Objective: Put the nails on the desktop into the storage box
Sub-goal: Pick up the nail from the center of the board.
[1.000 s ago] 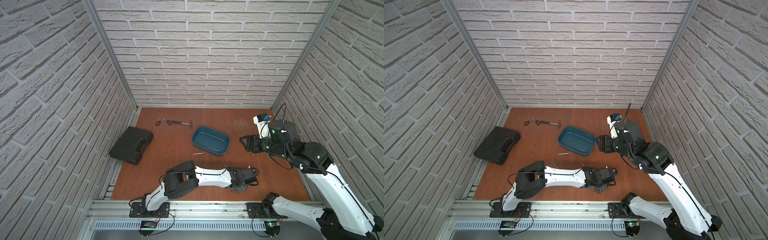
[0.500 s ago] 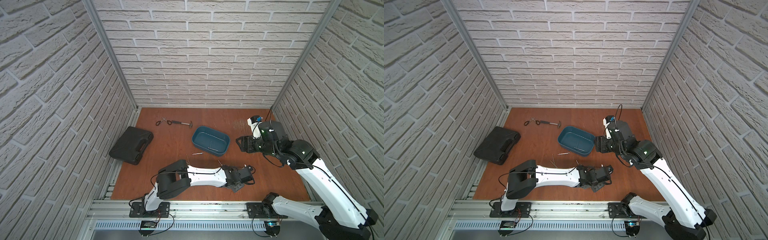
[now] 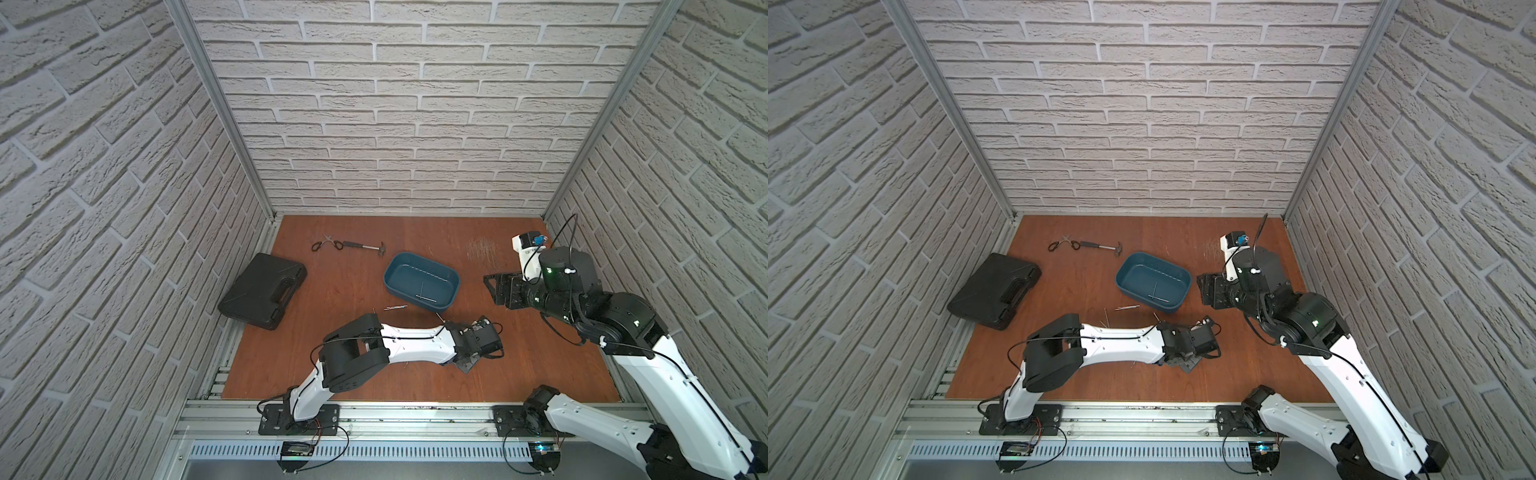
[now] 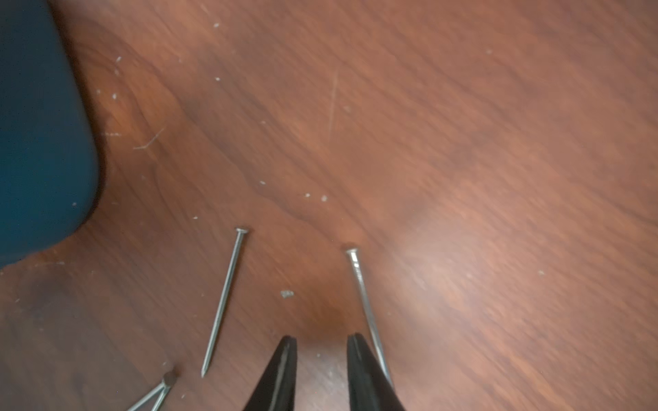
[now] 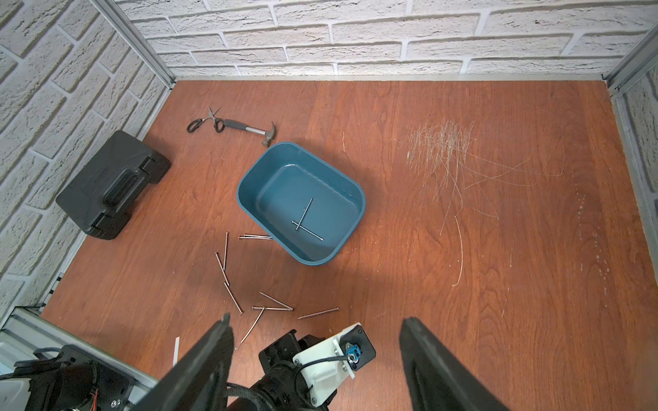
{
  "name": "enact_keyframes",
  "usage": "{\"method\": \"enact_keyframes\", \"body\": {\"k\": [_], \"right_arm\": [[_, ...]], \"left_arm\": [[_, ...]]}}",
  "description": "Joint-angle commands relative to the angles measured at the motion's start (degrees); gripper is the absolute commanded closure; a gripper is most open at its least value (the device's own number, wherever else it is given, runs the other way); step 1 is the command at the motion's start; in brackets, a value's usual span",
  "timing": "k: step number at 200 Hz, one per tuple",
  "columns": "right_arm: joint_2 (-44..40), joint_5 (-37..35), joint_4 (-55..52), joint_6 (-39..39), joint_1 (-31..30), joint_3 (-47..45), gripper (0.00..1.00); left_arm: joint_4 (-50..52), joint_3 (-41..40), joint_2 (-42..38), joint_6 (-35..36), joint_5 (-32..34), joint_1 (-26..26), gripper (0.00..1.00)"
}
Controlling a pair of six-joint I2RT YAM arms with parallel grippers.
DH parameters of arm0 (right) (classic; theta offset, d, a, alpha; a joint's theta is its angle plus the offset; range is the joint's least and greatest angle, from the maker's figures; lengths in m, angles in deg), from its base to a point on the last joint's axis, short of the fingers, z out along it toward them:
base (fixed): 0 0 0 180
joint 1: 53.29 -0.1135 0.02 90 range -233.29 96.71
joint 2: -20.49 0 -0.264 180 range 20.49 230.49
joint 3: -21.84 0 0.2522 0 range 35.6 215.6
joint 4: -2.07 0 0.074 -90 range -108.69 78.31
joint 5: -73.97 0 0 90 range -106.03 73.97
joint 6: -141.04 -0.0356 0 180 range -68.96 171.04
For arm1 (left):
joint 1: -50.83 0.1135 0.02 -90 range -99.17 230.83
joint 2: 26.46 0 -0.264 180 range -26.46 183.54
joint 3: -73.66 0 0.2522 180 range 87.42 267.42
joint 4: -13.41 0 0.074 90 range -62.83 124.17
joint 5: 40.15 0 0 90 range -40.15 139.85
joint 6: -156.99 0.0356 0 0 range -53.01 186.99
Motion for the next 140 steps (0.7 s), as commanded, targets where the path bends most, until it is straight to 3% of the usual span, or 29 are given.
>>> {"method": "enact_keyframes", "body": {"k": [1,140], "right_arm": [[-0.7,-0.9,0.3,1.4,0.4,1.0,0.22],[-2.3,-0.7,0.0,1.9,0.5,-0.3,0.22]], "left_arm": [[0.9,1.5,1.8,-1.9,-1.3,0.2,0.72],[3.7,6.3,3.1,-2.9,-0.5,-1.0,0.7]]}}
